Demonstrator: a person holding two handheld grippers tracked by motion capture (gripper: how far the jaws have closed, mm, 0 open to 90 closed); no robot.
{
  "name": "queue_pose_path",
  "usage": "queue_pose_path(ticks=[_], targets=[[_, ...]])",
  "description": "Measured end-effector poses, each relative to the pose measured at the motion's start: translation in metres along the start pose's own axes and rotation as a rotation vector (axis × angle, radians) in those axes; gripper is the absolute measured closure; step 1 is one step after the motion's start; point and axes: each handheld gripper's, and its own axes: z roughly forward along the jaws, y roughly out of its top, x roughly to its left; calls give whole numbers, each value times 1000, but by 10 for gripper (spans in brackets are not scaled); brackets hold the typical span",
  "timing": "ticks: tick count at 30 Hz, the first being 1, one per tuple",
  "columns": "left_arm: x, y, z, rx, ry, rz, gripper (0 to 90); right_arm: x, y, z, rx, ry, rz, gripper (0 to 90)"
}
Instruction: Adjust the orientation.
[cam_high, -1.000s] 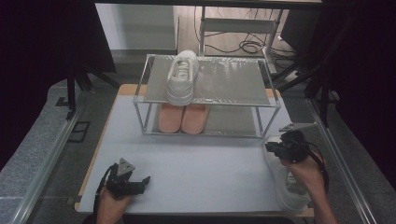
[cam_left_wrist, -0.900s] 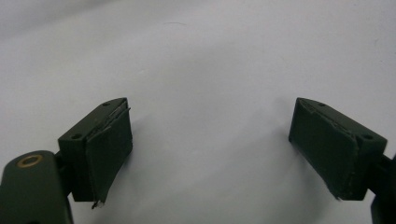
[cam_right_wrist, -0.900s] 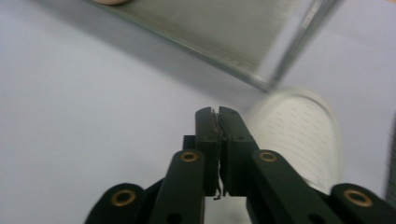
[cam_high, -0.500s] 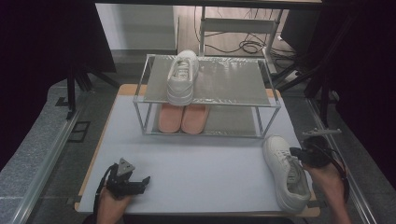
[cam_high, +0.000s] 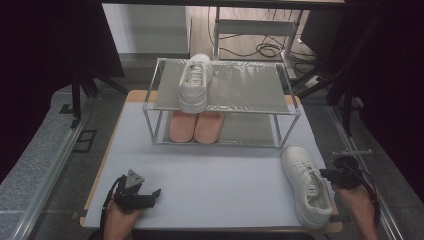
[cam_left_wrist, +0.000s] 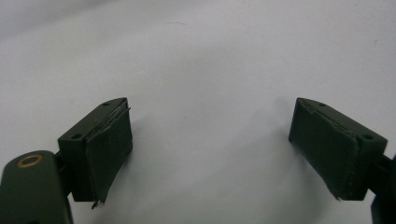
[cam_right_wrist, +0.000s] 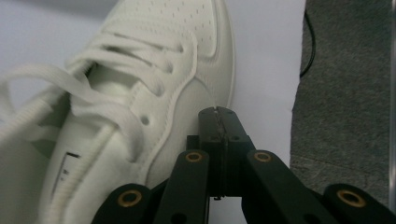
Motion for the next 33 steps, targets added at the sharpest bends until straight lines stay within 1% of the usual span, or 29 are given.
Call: queue_pose_path(ticks=[1, 6, 10, 12, 13, 14, 26, 33], targets=[[0, 0, 0, 0, 0, 0, 134, -1, -2, 1, 8, 3, 7, 898], [0, 0, 0, -1, 1, -1, 134, -6, -6, 4, -4, 42, 42, 899], [0, 0, 0, 0, 1, -1, 133, -3, -7, 5, -12, 47, 43, 900], [0, 0, 0, 0, 0, -1, 134, -3, -7, 6, -16, 62, 48, 900], [0, 0, 0, 0, 0, -1, 133, -1, -7, 6, -20, 82, 54, 900], [0, 0, 0, 0, 0, -1, 133, 0, -7, 7, -19, 88, 52, 900], [0, 0, 0, 0, 0, -1, 133, 30, 1, 14, -17, 120, 2, 900], [0, 0, 0, 0, 0, -1, 134, 48, 8, 20, -15, 143, -12, 900]])
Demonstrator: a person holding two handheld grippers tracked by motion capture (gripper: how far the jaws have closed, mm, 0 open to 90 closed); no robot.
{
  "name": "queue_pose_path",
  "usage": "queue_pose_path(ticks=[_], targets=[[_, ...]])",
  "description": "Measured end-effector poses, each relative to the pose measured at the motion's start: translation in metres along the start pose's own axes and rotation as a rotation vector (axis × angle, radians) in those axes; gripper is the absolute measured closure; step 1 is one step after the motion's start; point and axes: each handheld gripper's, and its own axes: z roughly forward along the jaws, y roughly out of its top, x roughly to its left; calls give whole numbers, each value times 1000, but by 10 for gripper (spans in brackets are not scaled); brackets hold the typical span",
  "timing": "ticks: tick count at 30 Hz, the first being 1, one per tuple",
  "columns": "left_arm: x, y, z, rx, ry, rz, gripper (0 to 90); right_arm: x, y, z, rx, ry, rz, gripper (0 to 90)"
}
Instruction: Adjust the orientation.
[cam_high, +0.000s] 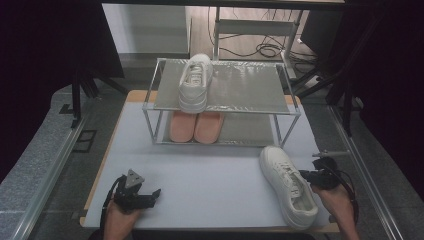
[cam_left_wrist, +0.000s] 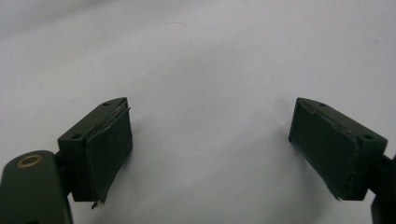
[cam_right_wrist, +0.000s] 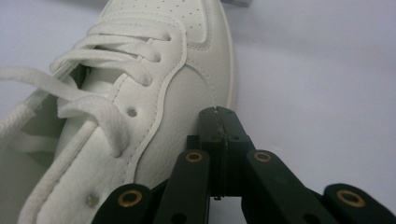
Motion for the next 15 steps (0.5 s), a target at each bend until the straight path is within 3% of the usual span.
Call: queue_pose_path(ticks=[15], targets=[[0, 0, 0, 0, 1, 0, 133, 38, 21, 22, 22, 77, -67, 899]])
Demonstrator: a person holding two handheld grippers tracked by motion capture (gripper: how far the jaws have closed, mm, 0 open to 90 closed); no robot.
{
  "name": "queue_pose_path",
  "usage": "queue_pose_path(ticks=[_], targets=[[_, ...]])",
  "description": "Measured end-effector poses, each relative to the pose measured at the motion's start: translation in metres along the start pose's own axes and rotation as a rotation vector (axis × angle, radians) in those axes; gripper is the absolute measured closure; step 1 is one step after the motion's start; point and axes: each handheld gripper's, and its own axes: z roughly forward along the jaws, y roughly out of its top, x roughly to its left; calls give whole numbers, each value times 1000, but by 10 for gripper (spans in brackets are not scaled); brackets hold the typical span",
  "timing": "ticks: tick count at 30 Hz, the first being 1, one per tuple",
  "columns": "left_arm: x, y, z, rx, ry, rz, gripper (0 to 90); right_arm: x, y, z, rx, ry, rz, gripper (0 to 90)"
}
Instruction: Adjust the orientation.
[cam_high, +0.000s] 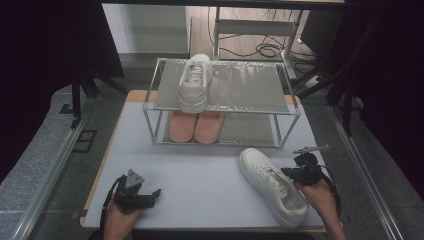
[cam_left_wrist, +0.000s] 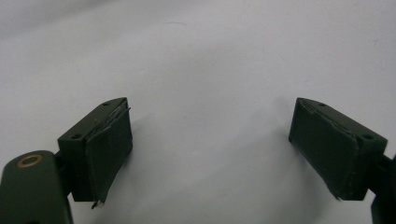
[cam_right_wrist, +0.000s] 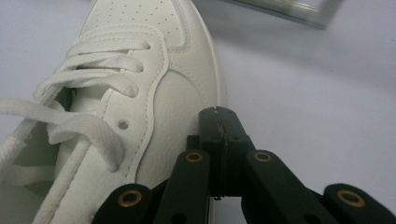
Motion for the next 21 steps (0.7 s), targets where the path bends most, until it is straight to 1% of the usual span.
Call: queue_pose_path(ticks=[1, 5, 10, 21], targets=[[0, 0, 0, 0, 0, 0, 134, 2, 1, 1, 4, 4, -1, 899], [0, 0, 0, 0, -1, 0, 134, 9, 7, 6, 15, 15, -30, 900], [0, 0, 0, 0, -1, 0, 134, 19, 13, 12, 23, 29, -48, 899], [0, 0, 0, -1, 0, 0, 134, 46, 27, 28, 39, 76, -107, 899]])
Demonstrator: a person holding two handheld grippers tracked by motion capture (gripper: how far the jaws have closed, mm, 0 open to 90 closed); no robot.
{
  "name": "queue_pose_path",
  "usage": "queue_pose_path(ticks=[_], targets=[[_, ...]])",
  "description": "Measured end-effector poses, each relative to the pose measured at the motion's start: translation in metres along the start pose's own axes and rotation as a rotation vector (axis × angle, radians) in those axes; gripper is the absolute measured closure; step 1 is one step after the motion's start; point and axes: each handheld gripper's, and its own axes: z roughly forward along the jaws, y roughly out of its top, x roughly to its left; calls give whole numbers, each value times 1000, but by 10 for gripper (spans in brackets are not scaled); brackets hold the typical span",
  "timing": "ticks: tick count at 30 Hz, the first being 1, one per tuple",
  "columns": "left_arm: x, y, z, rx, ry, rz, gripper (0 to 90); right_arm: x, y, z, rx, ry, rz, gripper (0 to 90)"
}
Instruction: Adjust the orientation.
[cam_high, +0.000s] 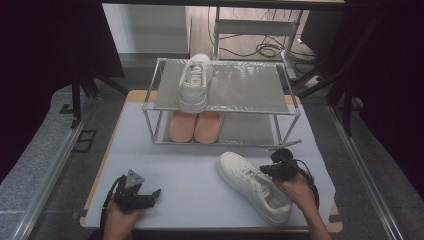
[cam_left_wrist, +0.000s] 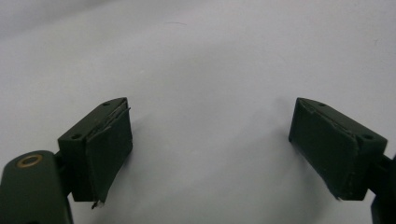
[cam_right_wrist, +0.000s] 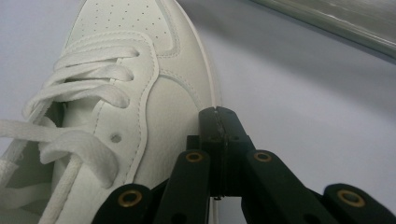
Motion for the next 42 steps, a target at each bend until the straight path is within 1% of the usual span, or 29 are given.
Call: queue_pose_path(ticks=[3, 5, 8, 12, 17, 18, 20, 24, 26, 28, 34, 36, 42], targets=[[0, 0, 0, 1, 0, 0, 134, 7, 5, 4, 7, 12, -24, 899], [0, 0, 0, 1, 0, 1, 134, 8, 6, 5, 12, 8, -40, 898], [0, 0, 0, 0, 0, 1, 134, 5, 6, 1, 5, 26, -33, 880], [0, 0, 0, 1, 0, 1, 134, 1, 3, -12, -5, 20, -41, 845], [0, 0, 0, 1, 0, 1, 134, -4, -2, -33, -17, 4, -44, 817], [0, 0, 0, 1, 0, 1, 134, -5, -4, -38, -20, 7, -40, 811], [0, 0, 0, 1, 0, 1, 134, -5, -7, -44, -17, 17, -45, 797], [0, 0, 0, 1, 1, 2, 134, -1, -13, -56, -1, 13, -69, 766], [0, 0, 0, 1, 0, 1, 134, 2, -16, -61, 3, 11, -74, 760], [0, 0, 0, 1, 1, 2, 134, 4, -20, -65, 11, 21, -86, 743], [0, 0, 0, -2, 1, -3, 134, 13, -26, -71, 32, 34, -121, 710], [0, 0, 0, -3, 1, -3, 134, 15, -27, -73, 36, 38, -125, 701], [0, 0, 0, -3, 1, -3, 134, 16, -30, -67, 77, 44, -148, 658]])
